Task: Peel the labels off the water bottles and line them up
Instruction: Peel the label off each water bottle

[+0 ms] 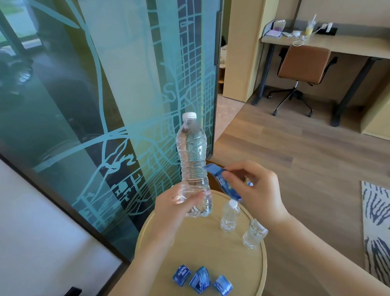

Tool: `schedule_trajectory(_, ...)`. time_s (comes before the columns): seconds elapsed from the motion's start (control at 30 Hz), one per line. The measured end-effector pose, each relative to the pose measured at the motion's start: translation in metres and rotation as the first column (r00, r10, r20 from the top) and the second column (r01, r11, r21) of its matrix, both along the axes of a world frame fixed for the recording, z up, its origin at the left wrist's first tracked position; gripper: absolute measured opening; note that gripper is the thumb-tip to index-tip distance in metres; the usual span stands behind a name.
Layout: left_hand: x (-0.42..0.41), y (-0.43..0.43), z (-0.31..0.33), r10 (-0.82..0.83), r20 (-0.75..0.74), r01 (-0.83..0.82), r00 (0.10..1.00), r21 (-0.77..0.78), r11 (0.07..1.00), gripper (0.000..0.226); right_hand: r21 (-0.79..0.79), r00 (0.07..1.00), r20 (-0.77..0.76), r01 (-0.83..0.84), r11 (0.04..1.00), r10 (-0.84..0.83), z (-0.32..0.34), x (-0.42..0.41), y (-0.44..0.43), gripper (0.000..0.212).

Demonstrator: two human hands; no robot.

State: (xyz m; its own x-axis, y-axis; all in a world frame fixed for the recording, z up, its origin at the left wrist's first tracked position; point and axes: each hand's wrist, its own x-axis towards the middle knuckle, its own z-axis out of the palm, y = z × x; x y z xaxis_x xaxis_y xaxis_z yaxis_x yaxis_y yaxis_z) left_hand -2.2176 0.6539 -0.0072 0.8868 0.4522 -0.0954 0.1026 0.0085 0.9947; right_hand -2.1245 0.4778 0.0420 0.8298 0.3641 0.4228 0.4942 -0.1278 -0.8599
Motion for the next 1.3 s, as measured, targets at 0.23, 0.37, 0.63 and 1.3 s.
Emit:
schedule_trajectory(0.23, -0.009, 0.011, -0.009, -0.073, -0.03, 0.076, 0.997, 0.085, 0.993, 0.042, 0.023, 0.913, -0.408, 0.048, 0.999, -0.035, -0.028, 0.012, -0.005, 0.027)
schedule_trajectory(0.37, -0.016, 0.017, -0.026, -0.055, -0.053, 0.059, 0.997, 0.092, 0.994, 0.057, -0.029, 0.872, -0.481, 0.083, 0.996, -0.087, -0.054, 0.012, -0.008, 0.021)
schedule_trajectory(0.63, -0.028, 0.024, -0.049, -0.001, -0.148, 0.011, 0.989, 0.067, 0.998, 0.043, -0.263, 0.775, -0.588, 0.087, 0.961, -0.231, -0.145, 0.013, -0.015, 0.02)
schedule_trajectory(1.3, -0.031, 0.041, -0.19, -0.182, -0.249, 0.093, 0.951, -0.333, 0.938, 0.058, -0.635, 0.573, -0.649, -0.045, 0.771, -0.5, -0.399, -0.018, -0.038, 0.009)
